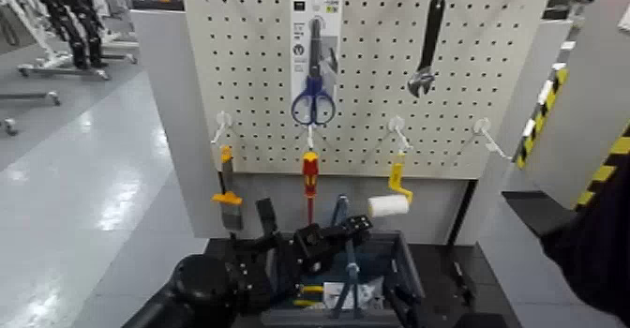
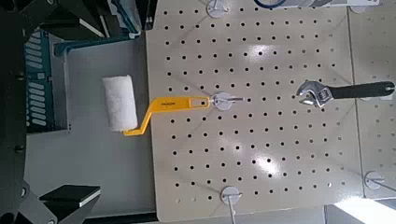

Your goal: Grasp the handle of the crate.

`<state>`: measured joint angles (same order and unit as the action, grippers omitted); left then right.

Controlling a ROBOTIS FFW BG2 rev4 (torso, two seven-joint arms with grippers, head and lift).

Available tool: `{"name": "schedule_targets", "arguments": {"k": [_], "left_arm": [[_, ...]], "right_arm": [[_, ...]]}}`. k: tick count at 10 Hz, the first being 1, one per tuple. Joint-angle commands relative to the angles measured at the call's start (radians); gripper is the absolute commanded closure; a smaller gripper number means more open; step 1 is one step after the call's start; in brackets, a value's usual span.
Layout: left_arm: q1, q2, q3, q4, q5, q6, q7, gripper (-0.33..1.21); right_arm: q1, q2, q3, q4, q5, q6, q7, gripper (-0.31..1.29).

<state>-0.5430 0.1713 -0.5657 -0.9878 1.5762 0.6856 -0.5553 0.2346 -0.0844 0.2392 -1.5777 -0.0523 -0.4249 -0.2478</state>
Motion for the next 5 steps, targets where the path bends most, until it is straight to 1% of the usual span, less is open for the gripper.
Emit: {"name": "schedule_targets", "arguments": {"k": [1,2,5], "left_arm": [[0.008,-0.001,0.003,0.000,0.004,-0.003,0.002,1.07],[0.012,-0.001,0.003,0.000,0.013,-0.004,0.005,1.16],[0.023,-0.003,-0.002,-0.017,0.047,-0.009,0.003,1.17]], "right_arm": [[0.000,-0.002,-0.001,-0.001,0.000,0.000,0.001,0.13],[0.000,-0.002,-0.001,-0.001,0.000,0.000,0.001,0.13],[0.002,-0.002,-0.003,-0.001,0.000,0.000,0.005,0.13]]}}
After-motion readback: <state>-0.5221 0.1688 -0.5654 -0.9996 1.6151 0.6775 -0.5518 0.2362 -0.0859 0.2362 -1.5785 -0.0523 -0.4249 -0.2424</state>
